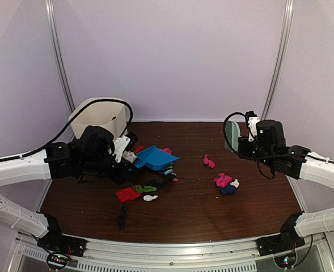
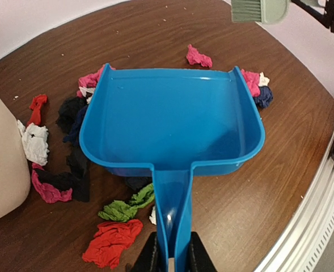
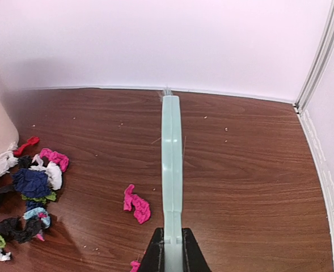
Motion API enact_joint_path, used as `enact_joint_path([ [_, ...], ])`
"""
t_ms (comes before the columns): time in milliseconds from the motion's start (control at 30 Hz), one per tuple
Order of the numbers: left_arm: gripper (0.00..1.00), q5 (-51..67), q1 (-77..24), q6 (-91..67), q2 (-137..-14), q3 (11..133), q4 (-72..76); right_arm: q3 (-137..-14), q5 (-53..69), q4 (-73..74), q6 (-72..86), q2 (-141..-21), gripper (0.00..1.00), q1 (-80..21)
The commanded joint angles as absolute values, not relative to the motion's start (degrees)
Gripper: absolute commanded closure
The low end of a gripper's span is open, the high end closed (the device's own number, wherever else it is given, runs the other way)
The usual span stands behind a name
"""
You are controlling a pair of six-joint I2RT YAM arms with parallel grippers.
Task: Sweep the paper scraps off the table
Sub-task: Sweep the paper scraps at the center of the board.
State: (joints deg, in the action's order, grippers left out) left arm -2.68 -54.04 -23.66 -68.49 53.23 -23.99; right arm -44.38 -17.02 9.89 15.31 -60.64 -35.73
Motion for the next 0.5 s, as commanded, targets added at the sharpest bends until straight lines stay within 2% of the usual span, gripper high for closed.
enact_joint_path([
  [0,1.0,-3.05,-57.32,-22.85,-69.82,54.51,-25.9,-43.37,-23.28,3.97,8.28,-61.6,1.0,-34.82],
  [467,1.0,-2.47,-65.49,-19.32,-76.56,56.24,-27.62,-34.03,-23.1,-9.11,-1.98,-61.6,1.0,-33.98],
])
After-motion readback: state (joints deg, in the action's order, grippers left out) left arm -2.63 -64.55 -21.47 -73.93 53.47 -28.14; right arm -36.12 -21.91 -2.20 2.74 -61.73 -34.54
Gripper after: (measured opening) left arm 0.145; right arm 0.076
